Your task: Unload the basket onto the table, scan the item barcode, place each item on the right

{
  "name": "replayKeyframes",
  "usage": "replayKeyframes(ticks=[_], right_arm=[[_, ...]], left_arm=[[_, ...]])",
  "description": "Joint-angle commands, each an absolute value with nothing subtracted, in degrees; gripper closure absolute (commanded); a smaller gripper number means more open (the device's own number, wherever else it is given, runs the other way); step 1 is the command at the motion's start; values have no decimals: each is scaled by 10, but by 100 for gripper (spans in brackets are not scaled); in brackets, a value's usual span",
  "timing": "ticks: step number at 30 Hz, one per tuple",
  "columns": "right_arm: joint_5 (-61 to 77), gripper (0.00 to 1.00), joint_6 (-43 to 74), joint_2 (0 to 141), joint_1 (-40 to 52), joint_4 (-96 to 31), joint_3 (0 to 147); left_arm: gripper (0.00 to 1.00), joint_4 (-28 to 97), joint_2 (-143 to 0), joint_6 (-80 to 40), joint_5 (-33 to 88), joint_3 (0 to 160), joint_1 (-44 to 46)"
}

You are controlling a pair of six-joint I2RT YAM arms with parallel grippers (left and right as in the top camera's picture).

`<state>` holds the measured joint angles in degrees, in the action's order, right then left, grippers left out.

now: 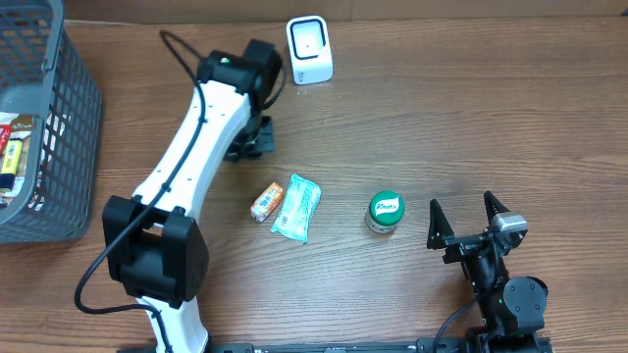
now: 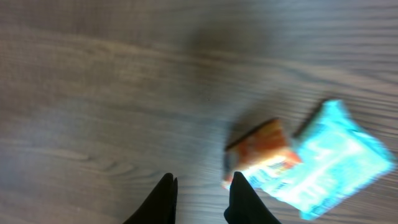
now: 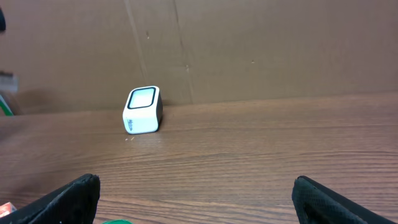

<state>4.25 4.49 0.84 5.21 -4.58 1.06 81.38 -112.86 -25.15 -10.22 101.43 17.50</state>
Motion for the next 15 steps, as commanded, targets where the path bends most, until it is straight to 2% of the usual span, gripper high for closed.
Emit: replayKeyframes(ticks=[1, 11, 15], right_arm=[[43, 0, 47, 2, 50, -44, 4], [43, 0, 47, 2, 50, -44, 4], [43, 0, 47, 2, 50, -44, 4]], left_arm=[[83, 799, -1129, -258, -109, 957, 161], [85, 697, -1129, -257, -103, 809, 158], [88, 646, -1129, -235, -66, 770, 158]])
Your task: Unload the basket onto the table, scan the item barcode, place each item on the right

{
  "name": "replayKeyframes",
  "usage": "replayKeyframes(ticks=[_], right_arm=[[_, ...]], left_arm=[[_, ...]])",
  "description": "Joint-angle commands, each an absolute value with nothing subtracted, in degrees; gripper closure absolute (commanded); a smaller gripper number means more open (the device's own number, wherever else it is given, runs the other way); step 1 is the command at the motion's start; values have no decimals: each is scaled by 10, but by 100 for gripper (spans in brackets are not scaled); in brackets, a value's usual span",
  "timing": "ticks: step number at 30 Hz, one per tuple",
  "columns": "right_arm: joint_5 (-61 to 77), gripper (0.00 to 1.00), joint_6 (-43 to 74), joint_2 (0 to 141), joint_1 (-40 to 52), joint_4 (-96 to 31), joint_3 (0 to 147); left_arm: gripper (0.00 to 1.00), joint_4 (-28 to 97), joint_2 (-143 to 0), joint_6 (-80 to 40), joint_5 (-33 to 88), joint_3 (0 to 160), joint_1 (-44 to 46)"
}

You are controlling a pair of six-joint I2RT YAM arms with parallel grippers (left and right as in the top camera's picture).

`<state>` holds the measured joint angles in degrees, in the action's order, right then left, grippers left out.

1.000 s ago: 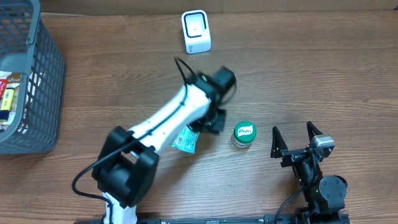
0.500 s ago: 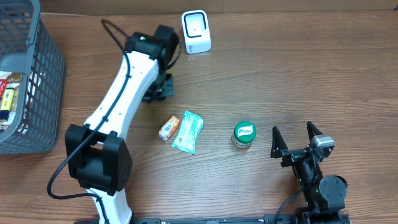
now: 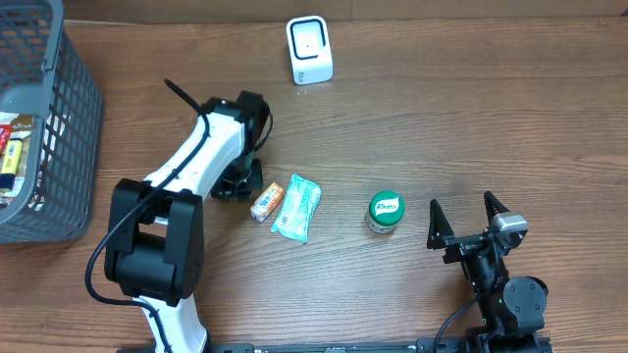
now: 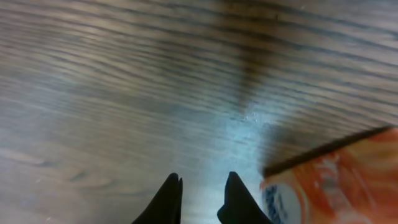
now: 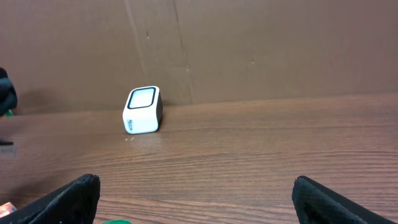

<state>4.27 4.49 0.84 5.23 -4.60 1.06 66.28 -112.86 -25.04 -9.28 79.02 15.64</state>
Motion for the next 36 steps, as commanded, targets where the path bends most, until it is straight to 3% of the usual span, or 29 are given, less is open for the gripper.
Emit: replayKeyframes(ticks=[1, 10, 36], right_arm=[[43, 0, 47, 2, 50, -44, 4], [43, 0, 47, 2, 50, -44, 4], [43, 0, 47, 2, 50, -44, 4]], left_arm=[[88, 629, -1129, -222, -49, 760, 158], [88, 548, -1129, -194, -18, 717, 158], [87, 552, -1129, -167, 65, 717, 186]])
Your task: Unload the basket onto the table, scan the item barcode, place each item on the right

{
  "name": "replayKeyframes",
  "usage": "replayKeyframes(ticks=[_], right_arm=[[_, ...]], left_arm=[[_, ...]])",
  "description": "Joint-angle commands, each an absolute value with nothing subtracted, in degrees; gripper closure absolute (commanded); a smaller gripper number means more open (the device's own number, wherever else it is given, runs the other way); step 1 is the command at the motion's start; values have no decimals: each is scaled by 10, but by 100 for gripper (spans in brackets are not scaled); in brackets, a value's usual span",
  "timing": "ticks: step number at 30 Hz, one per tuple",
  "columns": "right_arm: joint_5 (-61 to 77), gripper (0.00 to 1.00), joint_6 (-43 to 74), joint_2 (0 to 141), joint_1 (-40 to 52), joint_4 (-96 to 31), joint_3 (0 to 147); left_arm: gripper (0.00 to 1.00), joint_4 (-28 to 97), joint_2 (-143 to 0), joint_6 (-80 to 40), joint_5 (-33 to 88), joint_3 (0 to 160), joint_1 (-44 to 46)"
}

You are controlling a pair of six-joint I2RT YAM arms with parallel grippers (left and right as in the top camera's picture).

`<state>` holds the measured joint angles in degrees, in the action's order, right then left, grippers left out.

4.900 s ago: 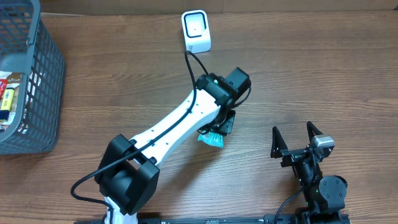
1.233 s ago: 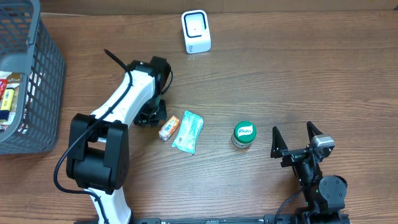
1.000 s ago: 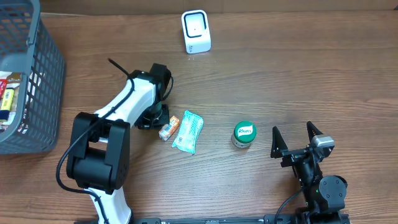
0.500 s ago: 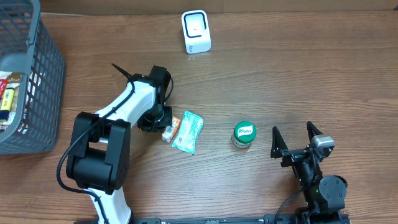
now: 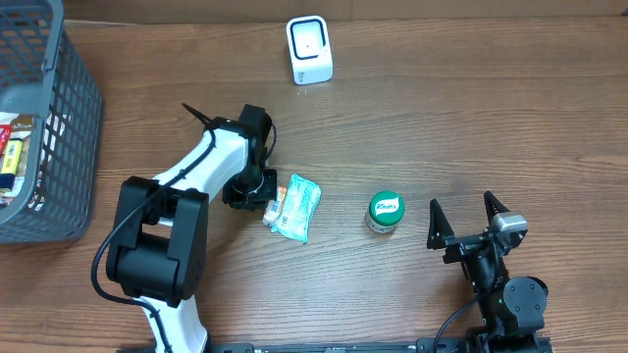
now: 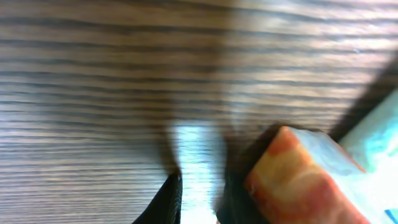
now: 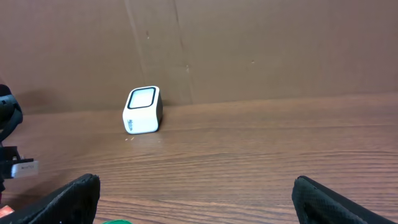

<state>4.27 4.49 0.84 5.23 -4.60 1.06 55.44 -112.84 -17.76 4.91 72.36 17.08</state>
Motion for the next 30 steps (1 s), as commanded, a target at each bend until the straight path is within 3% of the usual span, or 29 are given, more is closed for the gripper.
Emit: replayKeyframes(ticks=[1, 30], right_arm=[[43, 0, 47, 2, 50, -44, 4], [43, 0, 47, 2, 50, -44, 4]], left_arm=[[87, 552, -1129, -167, 65, 717, 190], [85, 526, -1129, -171, 150, 717, 229]])
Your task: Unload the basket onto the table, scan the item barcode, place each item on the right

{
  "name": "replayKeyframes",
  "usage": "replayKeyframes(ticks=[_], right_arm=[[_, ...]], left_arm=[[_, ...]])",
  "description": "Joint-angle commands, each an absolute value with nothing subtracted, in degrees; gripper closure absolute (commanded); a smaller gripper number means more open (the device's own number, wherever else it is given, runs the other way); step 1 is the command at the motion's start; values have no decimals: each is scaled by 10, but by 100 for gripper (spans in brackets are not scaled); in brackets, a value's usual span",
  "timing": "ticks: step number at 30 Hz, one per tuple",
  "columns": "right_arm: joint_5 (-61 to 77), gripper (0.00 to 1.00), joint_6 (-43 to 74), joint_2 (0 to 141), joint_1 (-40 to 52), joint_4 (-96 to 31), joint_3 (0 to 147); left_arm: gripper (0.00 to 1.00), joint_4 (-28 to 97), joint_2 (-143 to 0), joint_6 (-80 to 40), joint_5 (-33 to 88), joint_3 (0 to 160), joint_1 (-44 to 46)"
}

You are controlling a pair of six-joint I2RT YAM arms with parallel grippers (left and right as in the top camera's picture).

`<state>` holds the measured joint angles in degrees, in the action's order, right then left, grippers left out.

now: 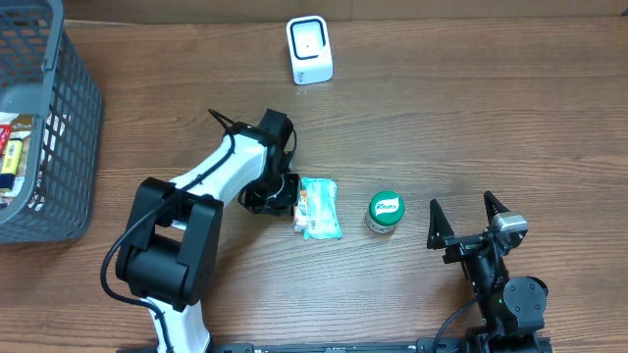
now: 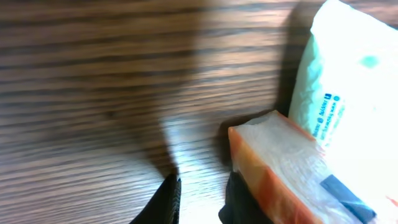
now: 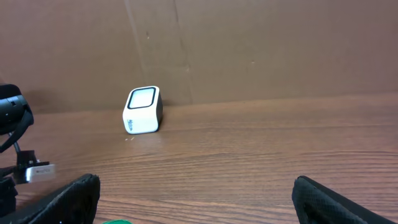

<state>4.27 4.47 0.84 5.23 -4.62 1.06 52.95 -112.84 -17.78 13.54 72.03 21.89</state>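
Observation:
A small orange pack (image 1: pixel 298 209) lies on the wooden table against a teal and white packet (image 1: pixel 320 208). My left gripper (image 1: pixel 275 195) is low at the pack's left side. In the left wrist view its fingers (image 2: pixel 239 198) stand a narrow gap apart with only table between them, and the orange pack (image 2: pixel 283 168) touches the outer side of the right finger, with the packet (image 2: pixel 348 81) behind it. A green-lidded jar (image 1: pixel 386 211) stands to the right. The white scanner (image 1: pixel 309 49) sits at the back, also in the right wrist view (image 3: pixel 143 109). My right gripper (image 1: pixel 469 222) is open and empty.
A grey mesh basket (image 1: pixel 69 147) with several items stands at the left edge. A brown cardboard wall (image 3: pixel 249 43) closes the far side behind the scanner. The left arm's white links (image 1: pixel 211 181) stretch across the table's left middle.
My left gripper has moved to the right, and the orange pack and teal packet now lie further right, nearer the jar. The packet has turned more upright. The right arm has not moved.
My left gripper was behind the two packs, near the scanner side. It then stood low on the table left of the orange pack, then against it. Now both packs lie shifted right toward the green-lidded jar. The right gripper stayed open and still.

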Motion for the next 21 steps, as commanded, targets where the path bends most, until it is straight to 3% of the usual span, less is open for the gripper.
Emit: replayKeyframes(ticks=[1, 21], right_arm=[[43, 0, 47, 2, 50, -44, 4], [43, 0, 47, 2, 50, -44, 4]], left_arm=[[85, 524, -1129, -172, 151, 717, 232], [85, 496, -1129, -199, 91, 716, 250]])
